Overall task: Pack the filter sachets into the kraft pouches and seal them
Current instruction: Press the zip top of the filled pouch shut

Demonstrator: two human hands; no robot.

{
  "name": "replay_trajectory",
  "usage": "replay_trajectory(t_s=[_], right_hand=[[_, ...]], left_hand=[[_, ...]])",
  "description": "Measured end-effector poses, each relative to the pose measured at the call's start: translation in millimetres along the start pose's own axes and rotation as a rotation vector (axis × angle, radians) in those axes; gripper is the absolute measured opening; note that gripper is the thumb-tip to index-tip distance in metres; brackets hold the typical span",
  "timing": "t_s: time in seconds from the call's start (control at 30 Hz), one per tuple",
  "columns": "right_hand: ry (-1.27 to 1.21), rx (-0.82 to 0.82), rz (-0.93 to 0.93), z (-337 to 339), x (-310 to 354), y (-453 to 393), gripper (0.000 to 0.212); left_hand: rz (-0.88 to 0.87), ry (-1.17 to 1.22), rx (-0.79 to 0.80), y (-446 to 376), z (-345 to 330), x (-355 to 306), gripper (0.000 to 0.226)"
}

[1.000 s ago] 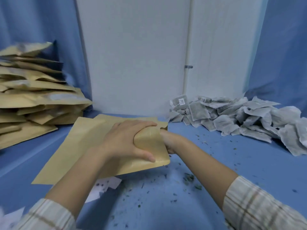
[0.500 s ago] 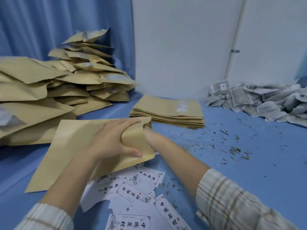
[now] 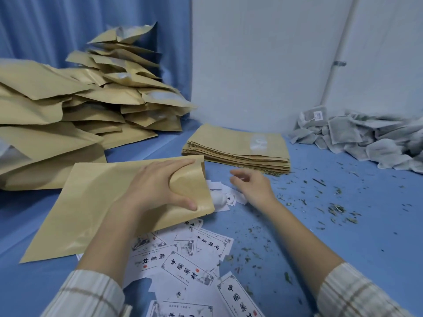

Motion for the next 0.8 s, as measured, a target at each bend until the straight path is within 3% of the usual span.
replay_trajectory(t_s=[0.07,0.17,0.23,0.27,0.33,0.47,0.63,0.8], right_hand=[[0.141,0.035,0.03,8.3,-13.1,0.2,0.017],[0.309,0.177,0.101,9.5,-25.9,1.4,0.031],[0.385,0.223,0.124,7.4,-26.9,-0.2,0.012],[0.416,0.23,0.13,5.9,-26.6,-1.0,0.018],[0.417,0.226,0.102,3.1,-28.0,-3.2,0.032],[0.334,0.205,0.039,2.2,-31.4,-6.4,0.034],[0.166,0.14,-0.068,12.1,-33.5,-10.2,0.029],[0.173,0.004,0.024,22.5,-33.4,-9.2,0.018]], left_hand=[[0.005,-0.01,-0.005,0.3,-3.3,-0.8,0.107],[0.003,-0.06,-0.011,2.5,-9.7,-1.6,0.109],[0.001,-0.078,-0.016,3.2,-11.4,-2.2,0.111],[0.001,-0.077,-0.027,3.6,-11.6,-2.0,0.112],[0.0,-0.073,-0.048,3.9,-11.1,-1.6,0.111],[-0.001,-0.066,-0.066,4.7,-11.4,-1.9,0.11],[-0.003,-0.056,-0.073,5.5,-10.4,-3.1,0.108],[0.003,-0.034,-0.086,5.7,-8.8,-3.4,0.106]])
Point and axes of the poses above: each hand's wrist, its own y-axis away from the middle knuckle, its own z-axis out of the back of the hand, x = y × z, the point moved 2 cm from there along -y, towards the middle knuckle, and after that the axes turned 14 degrees about -y, right-handed, at the moved point
